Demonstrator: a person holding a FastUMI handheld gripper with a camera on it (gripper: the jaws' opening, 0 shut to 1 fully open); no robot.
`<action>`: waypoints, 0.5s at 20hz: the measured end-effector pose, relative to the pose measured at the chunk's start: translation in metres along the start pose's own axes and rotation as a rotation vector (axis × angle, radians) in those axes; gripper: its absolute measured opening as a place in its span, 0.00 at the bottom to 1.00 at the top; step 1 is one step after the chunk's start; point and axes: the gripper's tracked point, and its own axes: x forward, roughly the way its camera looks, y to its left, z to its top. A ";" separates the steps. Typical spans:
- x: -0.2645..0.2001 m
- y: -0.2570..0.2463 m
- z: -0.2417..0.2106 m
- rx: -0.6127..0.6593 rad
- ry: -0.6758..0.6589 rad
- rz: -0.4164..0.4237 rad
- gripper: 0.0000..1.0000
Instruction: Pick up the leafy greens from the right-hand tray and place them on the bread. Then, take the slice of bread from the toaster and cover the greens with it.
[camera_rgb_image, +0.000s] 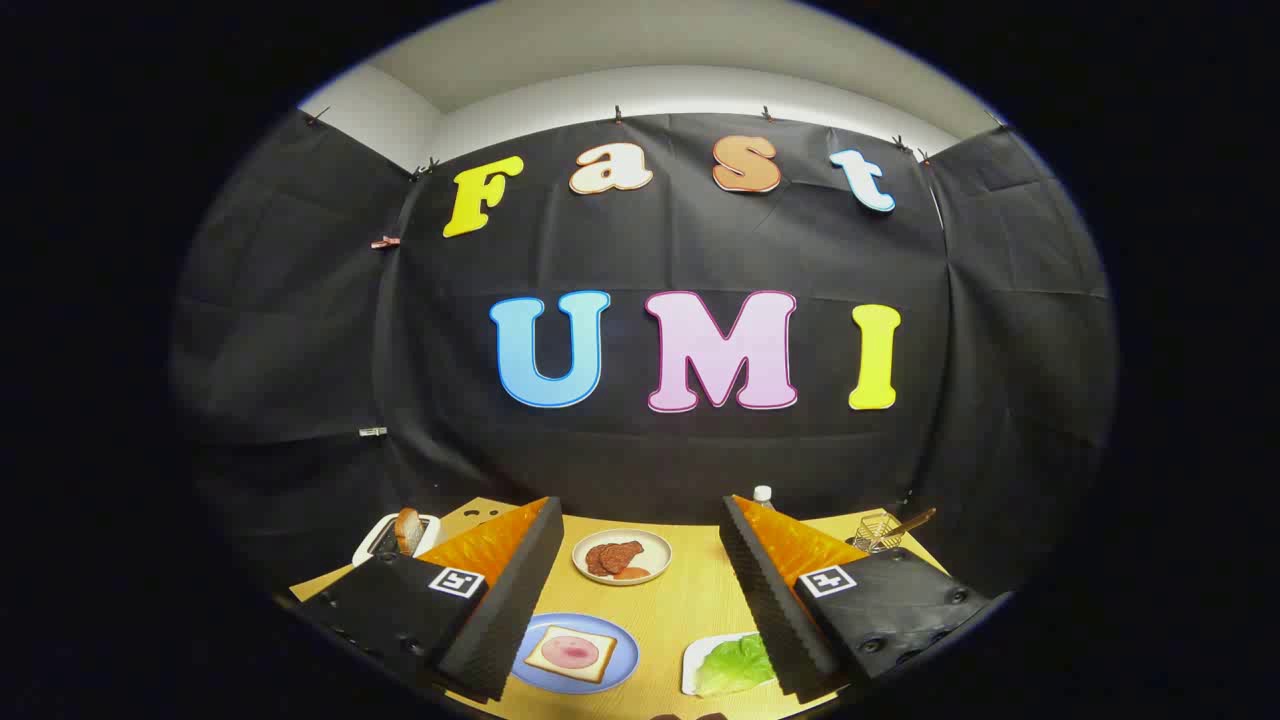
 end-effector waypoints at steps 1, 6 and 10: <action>0.000 0.001 0.000 -0.003 0.003 0.007 0.98; 0.001 0.002 -0.001 -0.008 0.010 0.016 0.98; 0.003 0.004 -0.003 -0.011 0.014 0.021 0.98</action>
